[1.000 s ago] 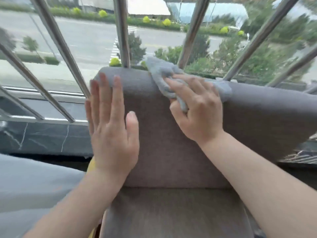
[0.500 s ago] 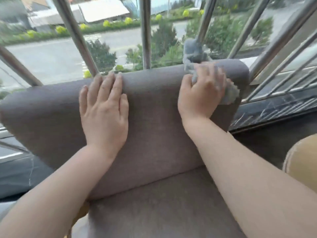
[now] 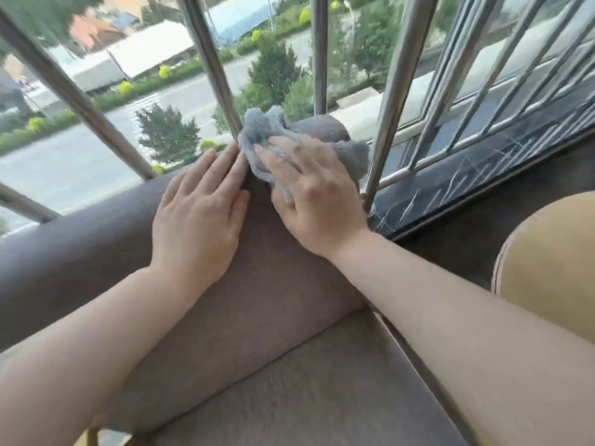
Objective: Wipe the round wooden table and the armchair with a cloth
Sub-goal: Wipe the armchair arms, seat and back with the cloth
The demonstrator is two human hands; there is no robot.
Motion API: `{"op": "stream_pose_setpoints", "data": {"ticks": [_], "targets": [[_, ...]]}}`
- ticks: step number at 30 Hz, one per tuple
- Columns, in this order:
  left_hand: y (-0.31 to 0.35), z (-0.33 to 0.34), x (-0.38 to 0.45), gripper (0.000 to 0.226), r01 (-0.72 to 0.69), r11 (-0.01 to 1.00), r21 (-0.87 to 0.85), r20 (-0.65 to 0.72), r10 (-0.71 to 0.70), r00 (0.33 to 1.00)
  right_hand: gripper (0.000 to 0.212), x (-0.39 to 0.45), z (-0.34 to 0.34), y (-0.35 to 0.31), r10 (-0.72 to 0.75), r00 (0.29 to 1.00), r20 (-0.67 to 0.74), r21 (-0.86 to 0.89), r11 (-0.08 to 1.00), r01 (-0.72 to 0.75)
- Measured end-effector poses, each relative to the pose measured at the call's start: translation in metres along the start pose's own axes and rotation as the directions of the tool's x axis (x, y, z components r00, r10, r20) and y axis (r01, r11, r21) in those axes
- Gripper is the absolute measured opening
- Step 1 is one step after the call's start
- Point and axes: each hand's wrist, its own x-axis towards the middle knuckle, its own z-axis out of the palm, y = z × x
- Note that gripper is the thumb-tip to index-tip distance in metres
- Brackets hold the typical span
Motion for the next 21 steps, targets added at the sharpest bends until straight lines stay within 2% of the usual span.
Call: {"op": "stream_pose_setpoints", "data": {"ticks": [1, 2, 3, 4, 5, 8, 10, 11, 12, 13, 15, 17, 19, 21], "targets": [[-0.001, -0.004, 0.008, 0.052, -0.061, 0.998, 0.005, 0.048, 0.061, 0.997, 0.043, 0.004, -0.006, 0.02, 0.13, 0.991, -0.033, 0.055, 0.99, -0.128], [-0.002, -0.007, 0.017, 0.053, -0.125, 0.992, -0.002, 0.096, 0.125, 0.988, 0.041, 0.009, -0.012, 0.034, 0.381, 0.923, -0.05, 0.177, 0.913, -0.367], [0.0, -0.008, 0.027, 0.054, -0.193, 0.981, -0.019, 0.135, 0.193, 0.972, 0.035, 0.014, -0.015, 0.041, 0.624, 0.782, -0.001, 0.348, 0.733, -0.584], [0.005, -0.008, 0.04, 0.054, -0.263, 0.964, -0.036, 0.171, 0.265, 0.949, 0.026, 0.018, -0.013, 0.041, 0.754, 0.648, 0.105, 0.525, 0.512, -0.68], [0.012, -0.005, 0.053, 0.055, -0.338, 0.94, -0.051, 0.204, 0.341, 0.918, 0.02, 0.016, -0.01, 0.036, 0.806, 0.567, 0.172, 0.65, 0.339, -0.68], [0.028, 0.002, 0.089, 0.056, -0.56, 0.826, -0.055, 0.268, 0.553, 0.789, 0.02, -0.025, 0.003, 0.033, 0.836, 0.507, 0.211, 0.765, 0.182, -0.618], [0.031, 0.006, 0.1, 0.055, -0.635, 0.772, -0.045, 0.27, 0.621, 0.736, 0.023, -0.053, 0.006, 0.046, 0.824, 0.43, 0.371, 0.751, 0.007, -0.66], [0.032, 0.006, 0.1, 0.054, -0.643, 0.765, -0.039, 0.251, 0.631, 0.734, 0.031, -0.055, 0.008, 0.055, 0.799, 0.398, 0.451, 0.729, -0.072, -0.681], [0.032, 0.006, 0.097, 0.053, -0.644, 0.764, -0.033, 0.219, 0.635, 0.741, 0.039, -0.051, 0.009, 0.062, 0.768, 0.395, 0.504, 0.714, -0.114, -0.691], [0.032, 0.006, 0.095, 0.051, -0.646, 0.763, -0.027, 0.184, 0.639, 0.747, 0.038, -0.042, 0.01, 0.065, 0.74, 0.43, 0.518, 0.724, -0.111, -0.681], [0.033, 0.007, 0.091, 0.049, -0.65, 0.759, -0.028, 0.137, 0.647, 0.75, 0.025, -0.023, 0.005, 0.058, 0.686, 0.561, 0.464, 0.803, -0.06, -0.592], [0.033, 0.009, 0.092, 0.049, -0.657, 0.753, -0.038, 0.124, 0.656, 0.744, 0.032, -0.026, 0.006, 0.051, 0.682, 0.623, 0.384, 0.849, 0.005, -0.529], [0.032, 0.01, 0.092, 0.051, -0.667, 0.744, -0.035, 0.135, 0.665, 0.735, 0.027, -0.05, 0.008, 0.062, 0.724, 0.553, 0.413, 0.801, 0.001, -0.599], [0.029, 0.012, 0.092, 0.052, -0.679, 0.734, -0.032, 0.136, 0.676, 0.724, 0.033, -0.059, 0.007, 0.076, 0.713, 0.44, 0.546, 0.688, -0.083, -0.721]]}}
